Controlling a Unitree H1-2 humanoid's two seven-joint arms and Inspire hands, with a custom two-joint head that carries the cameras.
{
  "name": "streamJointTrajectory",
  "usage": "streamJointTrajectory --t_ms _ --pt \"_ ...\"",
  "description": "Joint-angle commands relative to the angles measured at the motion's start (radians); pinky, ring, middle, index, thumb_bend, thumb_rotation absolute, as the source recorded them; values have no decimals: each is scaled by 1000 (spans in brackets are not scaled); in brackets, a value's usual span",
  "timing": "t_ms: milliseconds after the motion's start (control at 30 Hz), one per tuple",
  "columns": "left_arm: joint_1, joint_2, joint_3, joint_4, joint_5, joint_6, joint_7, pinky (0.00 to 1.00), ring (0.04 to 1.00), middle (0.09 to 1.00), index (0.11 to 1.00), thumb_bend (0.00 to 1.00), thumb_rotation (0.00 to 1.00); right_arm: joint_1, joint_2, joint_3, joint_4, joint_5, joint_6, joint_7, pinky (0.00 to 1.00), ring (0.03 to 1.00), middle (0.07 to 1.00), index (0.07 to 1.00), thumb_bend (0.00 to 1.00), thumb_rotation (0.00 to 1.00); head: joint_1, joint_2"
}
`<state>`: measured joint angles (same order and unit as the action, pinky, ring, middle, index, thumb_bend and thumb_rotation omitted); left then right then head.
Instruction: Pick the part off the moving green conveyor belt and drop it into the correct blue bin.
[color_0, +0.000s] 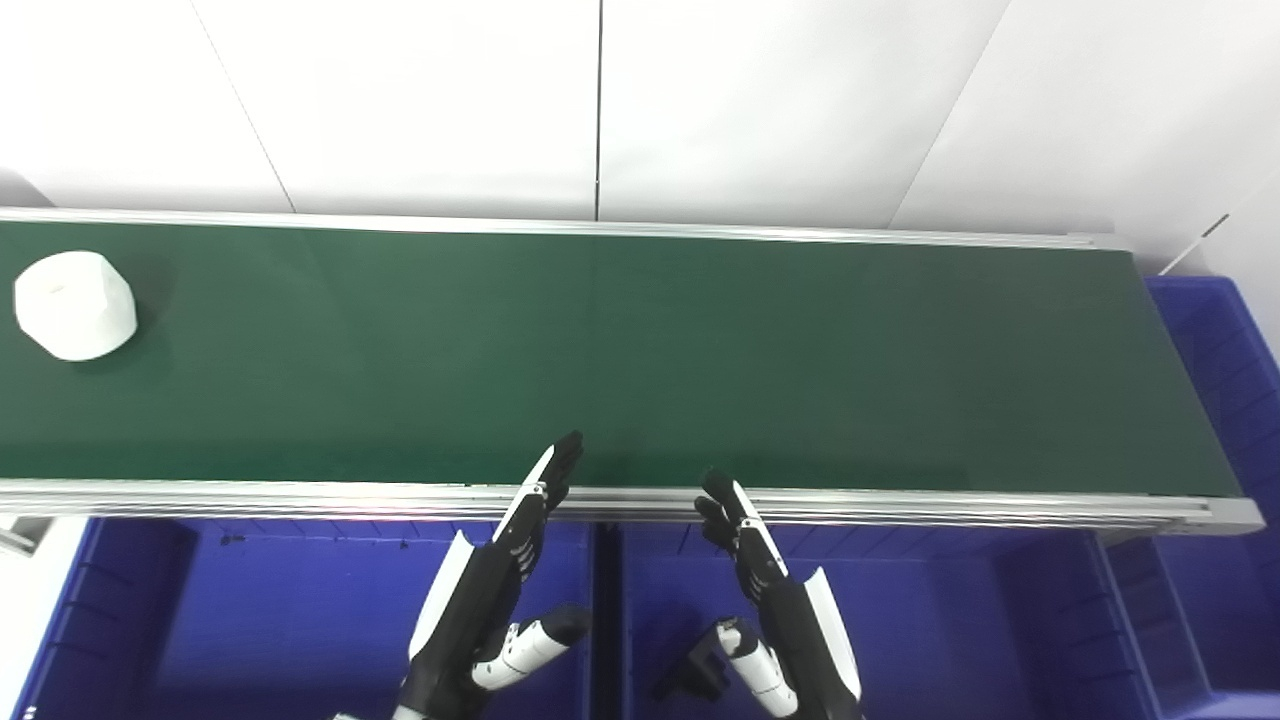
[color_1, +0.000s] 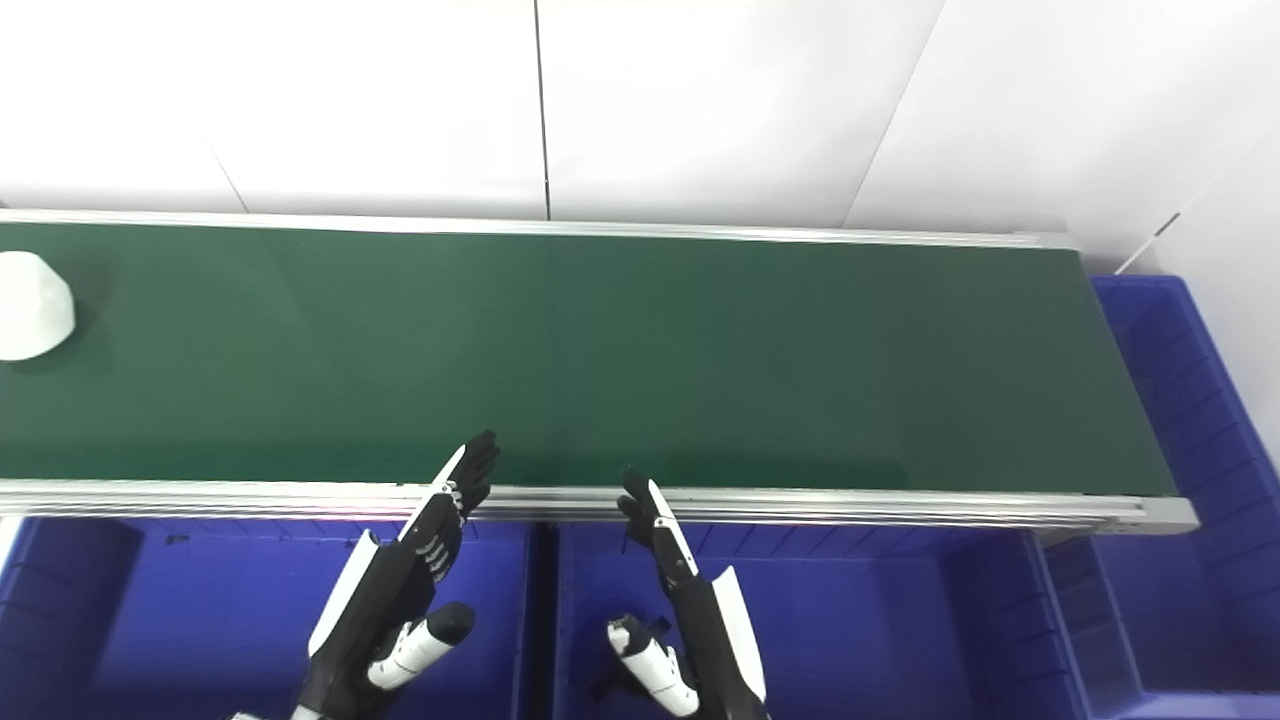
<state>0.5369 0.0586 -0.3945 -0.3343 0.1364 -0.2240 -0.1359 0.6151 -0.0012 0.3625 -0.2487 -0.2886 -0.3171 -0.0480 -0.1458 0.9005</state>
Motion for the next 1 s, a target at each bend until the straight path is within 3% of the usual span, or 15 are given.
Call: streamJointTrajectory --t_ms 0,300,467,633,967 --pt "8 3 1 -17 -19 -24 -1 1000 1000 989 1000 796 812 10 5 2 -11 -1 -21 -1 893 931 961 963 823 995 5 -1" --pt "73 23 55 -44 -67 -25 16 999 1000 988 1000 796 885 4 -5 2 0 11 -12 14 929 965 987 976 847 1000 26 -5" --pt "101 23 97 -83 -55 -17 33 968 988 981 940 776 928 3 -13 2 7 16 -25 19 957 980 1000 996 843 1000 53 -9" --pt "114 11 105 -99 -70 -23 44 968 983 979 941 735 915 17 -10 -13 7 20 -42 5 976 978 997 986 829 1000 60 -9" --pt "141 -29 116 -110 -86 0 65 1000 1000 1000 988 750 890 26 -12 -23 1 22 -59 -5 942 964 980 968 808 1000 67 -5"
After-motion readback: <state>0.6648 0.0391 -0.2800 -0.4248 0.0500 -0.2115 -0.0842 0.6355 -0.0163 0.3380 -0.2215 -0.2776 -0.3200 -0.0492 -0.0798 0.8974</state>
